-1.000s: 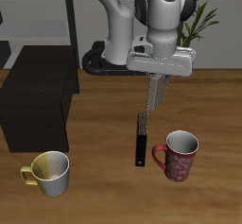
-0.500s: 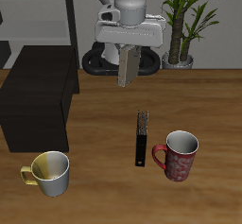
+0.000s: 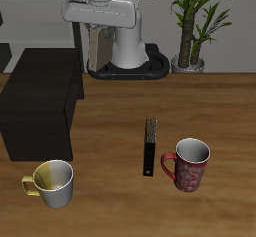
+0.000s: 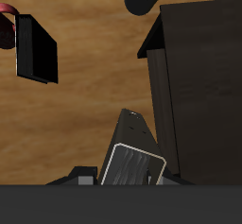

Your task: Yellow book upright top shelf and black book top region shelf and red mug top shelf

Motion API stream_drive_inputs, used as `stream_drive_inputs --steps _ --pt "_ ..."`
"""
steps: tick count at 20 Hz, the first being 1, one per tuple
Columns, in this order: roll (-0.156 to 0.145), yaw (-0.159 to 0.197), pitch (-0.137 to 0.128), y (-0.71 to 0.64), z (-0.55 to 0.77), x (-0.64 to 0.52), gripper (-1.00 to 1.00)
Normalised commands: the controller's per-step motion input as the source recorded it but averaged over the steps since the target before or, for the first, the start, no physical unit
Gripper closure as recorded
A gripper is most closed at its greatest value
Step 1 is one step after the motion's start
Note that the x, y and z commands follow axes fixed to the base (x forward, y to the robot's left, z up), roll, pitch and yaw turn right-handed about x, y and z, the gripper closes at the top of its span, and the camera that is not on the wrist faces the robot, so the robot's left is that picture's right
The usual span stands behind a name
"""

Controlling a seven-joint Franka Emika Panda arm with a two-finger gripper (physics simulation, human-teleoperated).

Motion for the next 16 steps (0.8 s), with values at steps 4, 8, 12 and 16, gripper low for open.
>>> stream_drive_inputs --steps 4,8,12,16 --pt "-0.015 -0.020 -0.018 -0.45 0.21 -0.16 1.00" --pt "-0.002 -0.057 0.034 -0.67 0.12 -0.10 1.00" --pt "0.039 -0.014 0.032 -0.36 0.02 -0.08 1.00" --pt "0.000 -0.061 0.053 -0.69 -0.01 -0.02 1.00"
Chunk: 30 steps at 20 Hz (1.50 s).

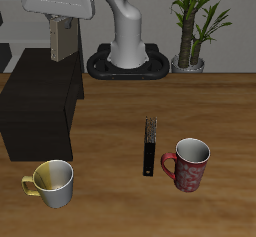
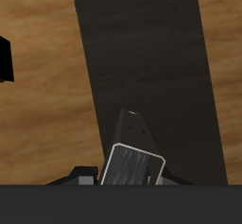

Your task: Yellow book upright top shelf and black book top region shelf and red mug top shelf

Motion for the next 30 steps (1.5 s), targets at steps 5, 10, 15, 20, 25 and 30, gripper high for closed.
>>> stream_drive_inputs --steps 5,10,15,20,25,30 --pt "0.128 0.002 0.076 -0.42 -0.12 -0.01 1.00" --pt "0.054 -0.030 0.042 -0.37 -0.14 0.02 1.00" --pt "0.007 -0.014 0.016 -0.11 -0.20 0.01 1.00" --pt "-0.045 -0.049 0.064 -0.09 -0.31 0.14 -1.00" --pt "-0.026 -0.056 -0.017 -0.06 -0.05 0.00 -1.00" --pt "-0.016 -0.021 0.015 0.04 -0.08 0.07 -1.00"
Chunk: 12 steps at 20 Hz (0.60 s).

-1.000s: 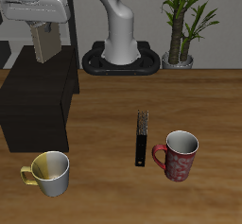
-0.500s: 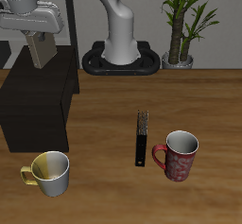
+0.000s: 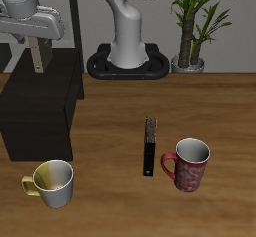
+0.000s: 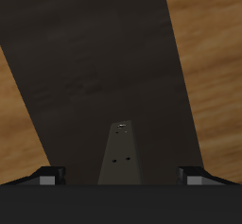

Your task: Yellow book upright top shelf and black book top region shelf and red mug top shelf

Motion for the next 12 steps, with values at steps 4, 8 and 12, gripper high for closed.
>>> stream_drive_inputs --steps 4,8,12 --pt "-0.035 0.009 -0.013 0.08 0.09 0.00 -1.00" --pt "-0.047 0.127 -0.089 0.37 0.54 -0.21 -1.00" --pt "-0.021 0.045 -0.056 0.23 0.41 -0.10 -1.00"
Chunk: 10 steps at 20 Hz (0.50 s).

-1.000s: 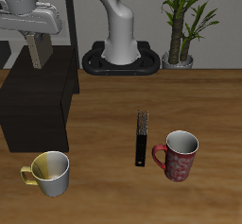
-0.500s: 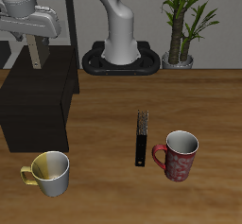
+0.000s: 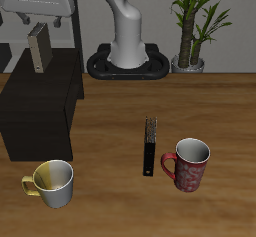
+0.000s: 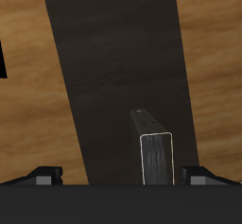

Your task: Yellow book upright top shelf and black book top region shelf and red mug top shelf

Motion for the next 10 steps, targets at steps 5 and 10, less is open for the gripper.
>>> stream_drive_inputs --steps 5,10 --pt "-0.076 0.129 -0.094 0.40 0.59 -0.19 -1.00" --pt "-0.091 0.068 -0.082 0.42 0.40 0.03 -1.00"
